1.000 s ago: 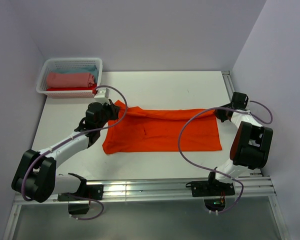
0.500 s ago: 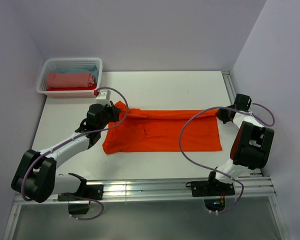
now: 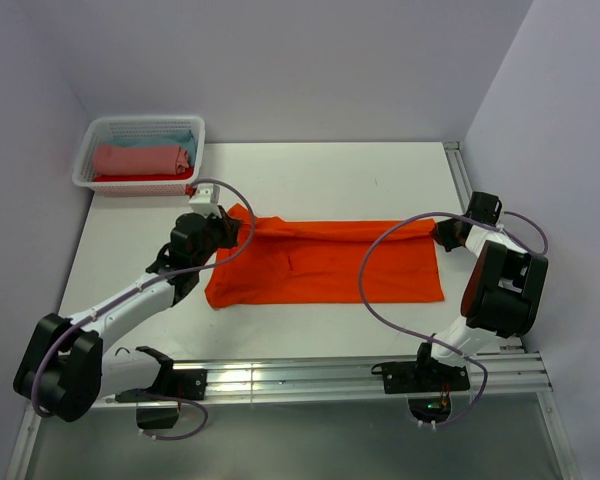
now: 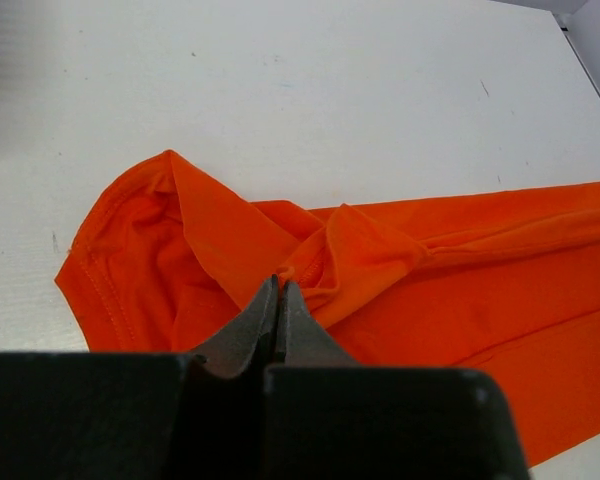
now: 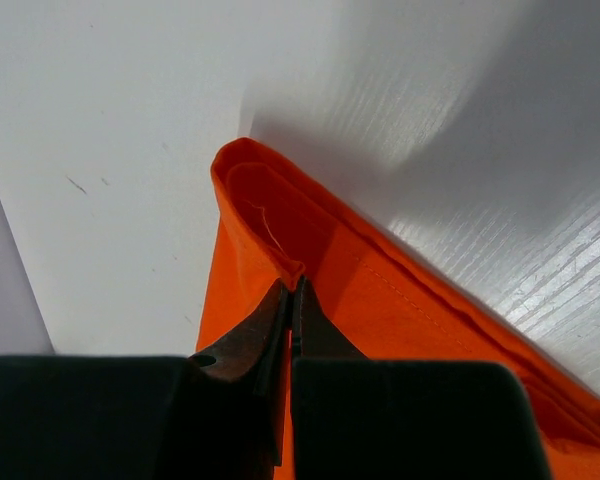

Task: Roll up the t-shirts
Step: Fold the tshirt

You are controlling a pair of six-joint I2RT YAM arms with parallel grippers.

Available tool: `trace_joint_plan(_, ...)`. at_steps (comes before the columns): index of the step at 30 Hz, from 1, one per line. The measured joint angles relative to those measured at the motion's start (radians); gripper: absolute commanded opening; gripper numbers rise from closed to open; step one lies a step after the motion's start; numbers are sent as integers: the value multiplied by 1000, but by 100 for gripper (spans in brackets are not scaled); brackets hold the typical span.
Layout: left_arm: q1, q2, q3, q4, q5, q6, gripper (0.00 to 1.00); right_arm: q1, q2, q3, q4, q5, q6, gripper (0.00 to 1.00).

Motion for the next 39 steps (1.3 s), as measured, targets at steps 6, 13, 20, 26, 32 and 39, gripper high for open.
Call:
trace_joint_plan(6,-11,-22,-6,-17,-6,0,0,0,0,-2,3,-4,0,0)
trace_joint_plan(13,-34,-53,-40,-42,-24,0,0,-1,0,-24,11,-7,0,0)
trace_joint_plan(20,-38,-94,-45,-55,-42,0,0,-2,-2,-34,13,-14,0,0)
trace_joint_plan(26,-39,-96,-45,-74,-53,-2,0,-2,-26,-55,14,-14,-1,0)
trace_joint_plan(32,-40,-97,-45,-90,-63,-11,0,-2,-62,-76,13,-14,-3,0)
trace_joint_plan(39,-40,-101,-46,-99,-69,-18,0,-2,-93,-79,4,-14,-12,0)
